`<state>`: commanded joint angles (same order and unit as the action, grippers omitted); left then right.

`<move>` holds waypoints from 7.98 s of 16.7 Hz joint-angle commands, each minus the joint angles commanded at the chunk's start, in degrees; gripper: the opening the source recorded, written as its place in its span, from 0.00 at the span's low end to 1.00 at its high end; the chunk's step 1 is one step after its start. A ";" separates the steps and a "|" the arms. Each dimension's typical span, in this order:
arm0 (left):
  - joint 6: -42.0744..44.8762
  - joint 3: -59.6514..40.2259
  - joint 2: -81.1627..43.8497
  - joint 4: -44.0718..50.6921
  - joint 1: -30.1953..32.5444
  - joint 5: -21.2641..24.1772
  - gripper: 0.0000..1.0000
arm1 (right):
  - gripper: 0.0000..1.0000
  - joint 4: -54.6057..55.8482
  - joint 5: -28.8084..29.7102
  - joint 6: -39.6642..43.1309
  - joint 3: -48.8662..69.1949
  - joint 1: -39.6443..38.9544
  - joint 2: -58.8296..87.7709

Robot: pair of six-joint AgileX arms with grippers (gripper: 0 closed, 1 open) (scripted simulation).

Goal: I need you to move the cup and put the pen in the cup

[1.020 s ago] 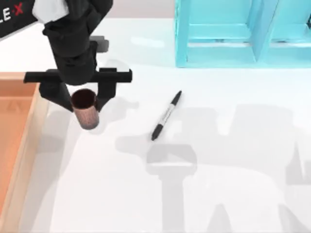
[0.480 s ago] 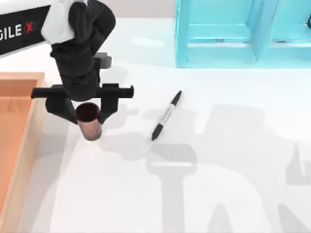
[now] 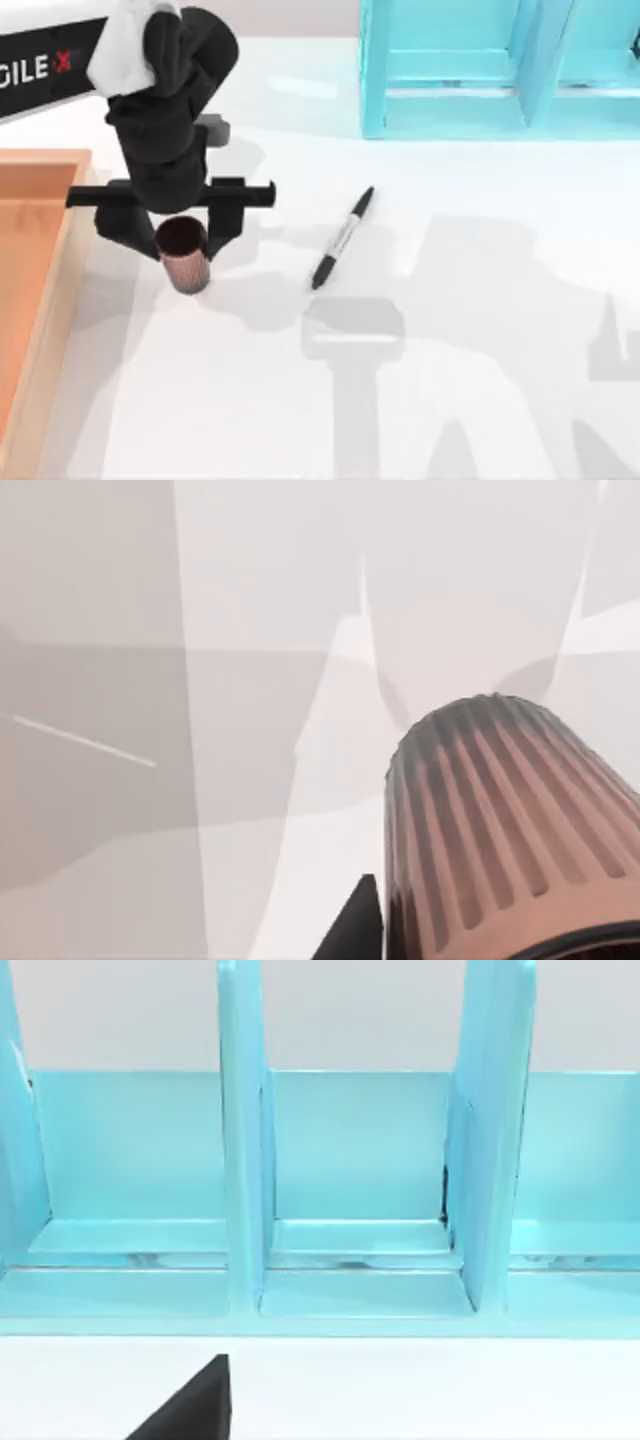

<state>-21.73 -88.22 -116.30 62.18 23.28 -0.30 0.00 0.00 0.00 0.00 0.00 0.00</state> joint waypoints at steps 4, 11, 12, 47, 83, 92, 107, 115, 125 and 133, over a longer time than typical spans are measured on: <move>0.00 0.00 0.00 0.00 0.00 0.00 0.53 | 1.00 0.00 0.00 0.00 0.00 0.00 0.00; 0.00 0.00 0.00 0.00 0.00 0.00 1.00 | 1.00 0.00 0.00 0.00 0.00 0.00 0.00; 0.00 0.00 0.00 0.00 0.00 0.00 1.00 | 1.00 0.00 0.00 0.00 0.00 0.00 0.00; 2.59 -41.93 -12.30 28.91 7.24 -4.55 1.00 | 1.00 0.00 0.00 0.00 0.00 0.00 0.00; 10.47 -32.53 -31.75 -2.22 16.66 -11.83 0.70 | 1.00 0.00 0.00 0.00 0.00 0.00 0.00; 10.47 -32.53 -31.75 -2.22 16.66 -11.83 0.02 | 1.00 0.00 0.00 0.00 0.00 0.00 0.00; 7.23 -29.82 -21.95 0.21 20.50 -8.10 0.00 | 1.00 0.00 0.00 0.00 0.00 0.00 0.00; 0.91 -19.42 -9.25 6.66 25.09 -8.47 0.00 | 1.00 0.00 0.00 0.00 0.00 0.00 0.00; 0.17 -17.40 -5.58 6.97 26.40 -8.79 0.00 | 1.00 0.00 0.00 0.00 0.00 0.00 0.00; 6.49 0.82 4.83 -15.78 22.39 -8.88 0.00 | 1.00 0.00 0.00 0.00 0.00 0.00 0.00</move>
<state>-15.24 -87.40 -111.46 46.40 45.67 -9.18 0.00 0.00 0.00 0.00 0.00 0.00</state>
